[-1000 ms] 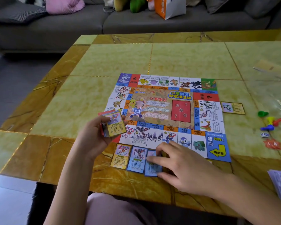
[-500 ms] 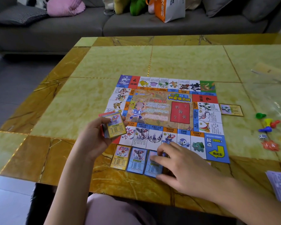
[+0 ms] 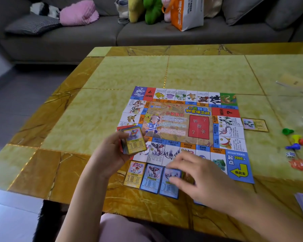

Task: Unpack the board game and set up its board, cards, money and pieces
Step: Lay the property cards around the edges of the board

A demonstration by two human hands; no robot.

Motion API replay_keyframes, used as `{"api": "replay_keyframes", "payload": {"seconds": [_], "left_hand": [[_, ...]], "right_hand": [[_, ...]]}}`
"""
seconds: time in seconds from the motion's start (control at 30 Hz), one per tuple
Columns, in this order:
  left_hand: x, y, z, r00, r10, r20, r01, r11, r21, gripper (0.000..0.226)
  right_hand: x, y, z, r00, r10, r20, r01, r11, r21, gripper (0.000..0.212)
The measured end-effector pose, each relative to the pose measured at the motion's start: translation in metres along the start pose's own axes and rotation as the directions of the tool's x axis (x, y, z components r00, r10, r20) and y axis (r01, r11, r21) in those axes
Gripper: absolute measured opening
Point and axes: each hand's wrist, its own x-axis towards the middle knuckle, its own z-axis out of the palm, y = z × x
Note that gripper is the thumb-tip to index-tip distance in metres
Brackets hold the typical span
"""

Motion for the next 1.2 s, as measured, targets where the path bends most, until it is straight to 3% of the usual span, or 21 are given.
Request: {"api": "replay_keyframes", "payload": {"seconds": [0.13,0.27,0.37,0.5,0.7,0.83,1.2], "left_hand": [[0.002,-0.005,0.007,0.997,-0.037,0.069,0.03,0.994,0.109,0.03],[0.003,-0.011,0.004,0.993,-0.045,0.106,0.015,0.963,0.27,0.041],[0.004,-0.013,0.004,0.987,-0.019,0.16,-0.044,0.924,0.38,0.039],[0.004,-0.017,0.011,0.993,0.019,0.12,-0.074,0.878,0.472,0.036],[0.011,-0.016,0.019,0.992,-0.101,-0.074,0.116,0.965,0.233,0.029],[0.013,-0.013,0.015,0.988,-0.147,-0.041,0.148,0.988,0.038,0.04],[0.014,-0.014,0.014,0.991,-0.129,-0.039,0.131,0.99,0.043,0.039]], "right_hand": [[0.027,-0.006,-0.019,0.972,0.159,-0.172,-0.106,0.953,0.285,0.012],[0.054,-0.008,-0.025,0.944,0.312,-0.106,-0.199,0.796,0.572,0.008],[0.065,-0.008,-0.021,0.932,0.363,-0.015,-0.27,0.72,0.639,0.017],[0.07,-0.005,-0.021,0.934,0.355,0.03,-0.29,0.709,0.643,0.014],[0.065,0.021,-0.05,0.877,0.48,0.032,-0.376,0.641,0.669,0.007],[0.047,0.036,-0.064,0.842,0.534,0.077,-0.43,0.579,0.693,0.008],[0.025,0.048,-0.068,0.82,0.568,0.067,-0.465,0.595,0.655,0.008]]}}
